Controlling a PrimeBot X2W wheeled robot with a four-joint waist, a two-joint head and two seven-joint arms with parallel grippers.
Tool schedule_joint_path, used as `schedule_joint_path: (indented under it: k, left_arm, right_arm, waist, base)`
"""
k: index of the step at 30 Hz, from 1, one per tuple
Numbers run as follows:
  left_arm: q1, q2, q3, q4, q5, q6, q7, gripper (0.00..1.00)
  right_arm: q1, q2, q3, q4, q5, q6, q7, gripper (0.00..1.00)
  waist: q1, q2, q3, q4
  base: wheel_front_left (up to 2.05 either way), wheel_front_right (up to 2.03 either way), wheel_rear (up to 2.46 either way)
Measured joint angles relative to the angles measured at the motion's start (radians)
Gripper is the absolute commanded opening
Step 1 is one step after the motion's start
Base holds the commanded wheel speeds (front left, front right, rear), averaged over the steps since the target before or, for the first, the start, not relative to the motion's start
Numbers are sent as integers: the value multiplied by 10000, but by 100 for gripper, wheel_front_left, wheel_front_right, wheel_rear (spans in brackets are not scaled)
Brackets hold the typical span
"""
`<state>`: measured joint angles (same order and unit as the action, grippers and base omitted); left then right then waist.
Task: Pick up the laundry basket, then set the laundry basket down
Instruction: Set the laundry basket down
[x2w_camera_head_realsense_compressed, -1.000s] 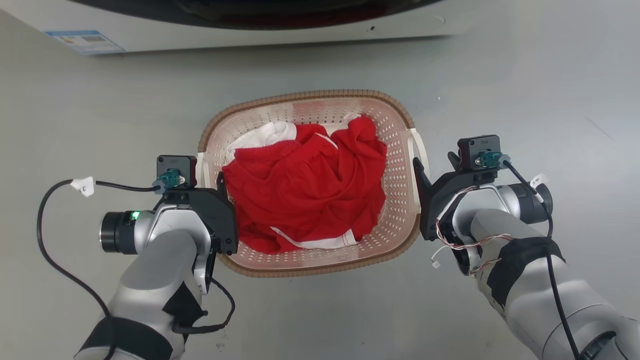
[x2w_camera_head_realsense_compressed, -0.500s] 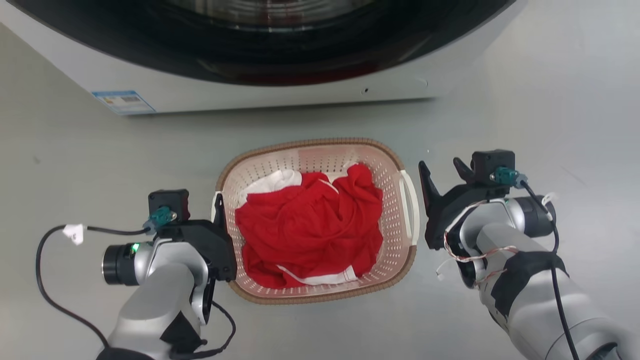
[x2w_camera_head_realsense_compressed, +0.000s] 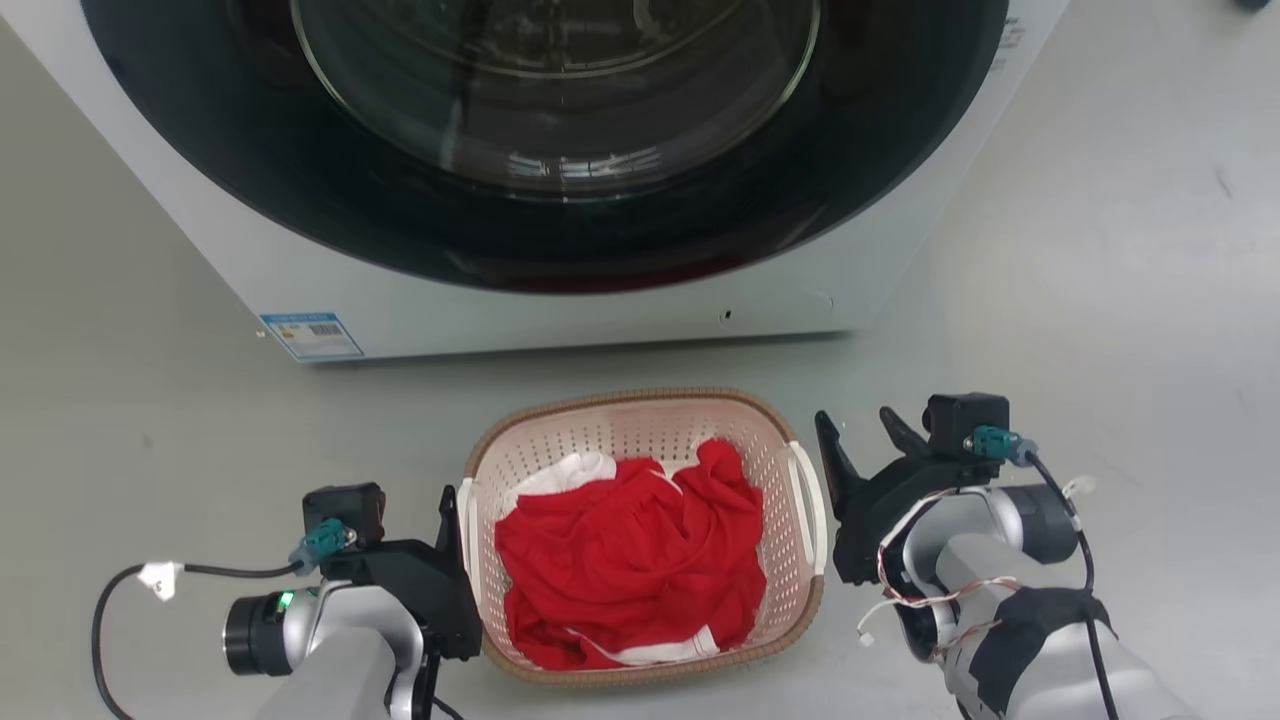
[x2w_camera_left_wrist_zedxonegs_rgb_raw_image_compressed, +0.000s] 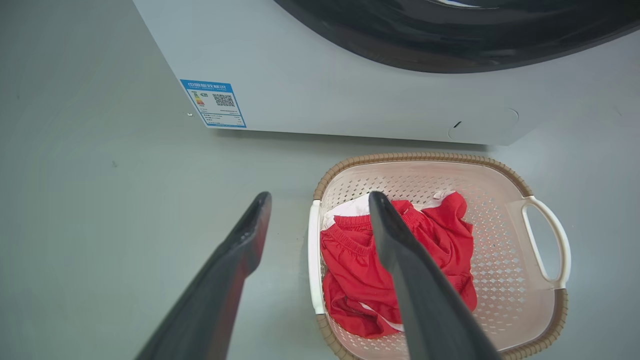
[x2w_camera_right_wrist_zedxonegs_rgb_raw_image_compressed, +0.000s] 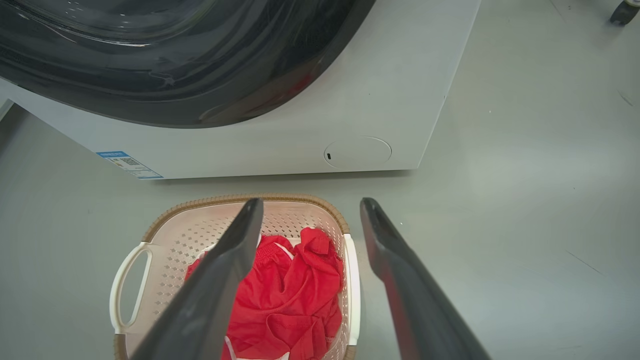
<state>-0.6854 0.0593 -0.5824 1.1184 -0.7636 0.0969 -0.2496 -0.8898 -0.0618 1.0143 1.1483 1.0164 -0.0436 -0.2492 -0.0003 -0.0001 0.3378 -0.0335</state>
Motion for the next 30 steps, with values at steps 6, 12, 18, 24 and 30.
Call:
schedule_joint_path:
  k: [6, 12, 18, 24, 30]
  left_arm:
    - [595, 58, 59, -796, 347, 35, 0, 100]
    - [1460, 328, 247, -1691, 809, 90, 0, 100]
    - [2425, 422, 514, -2765, 1156, 180, 0, 100]
    - [3208, 499, 794, -3672, 1578, 188, 0, 100]
    - [4083, 570, 1104, -4798, 2094, 267, 0, 100]
  right_arm:
    - [708, -29, -360, -548, -242, -82, 0, 100]
    - [1411, -142, -752, -1271, -633, -226, 0, 100]
    - [2159, -405, -1256, -2073, -1014, -384, 0, 100]
    - [2929, -673, -1730, -2847, -1486, -548, 0, 100]
    - [3862, -823, -2228, -3942, -2113, -637, 0, 100]
  waist:
    - [0, -1, -743, 44]
    - [0, -1, -1350, 90]
    - [1, 0, -1834, 129]
    - [2, 0, -2169, 186]
    - [2, 0, -2520, 268]
  base:
    - [0, 0, 0]
    - [0, 0, 0]
    - [0, 0, 0]
    - [0, 0, 0]
    - [0, 0, 0]
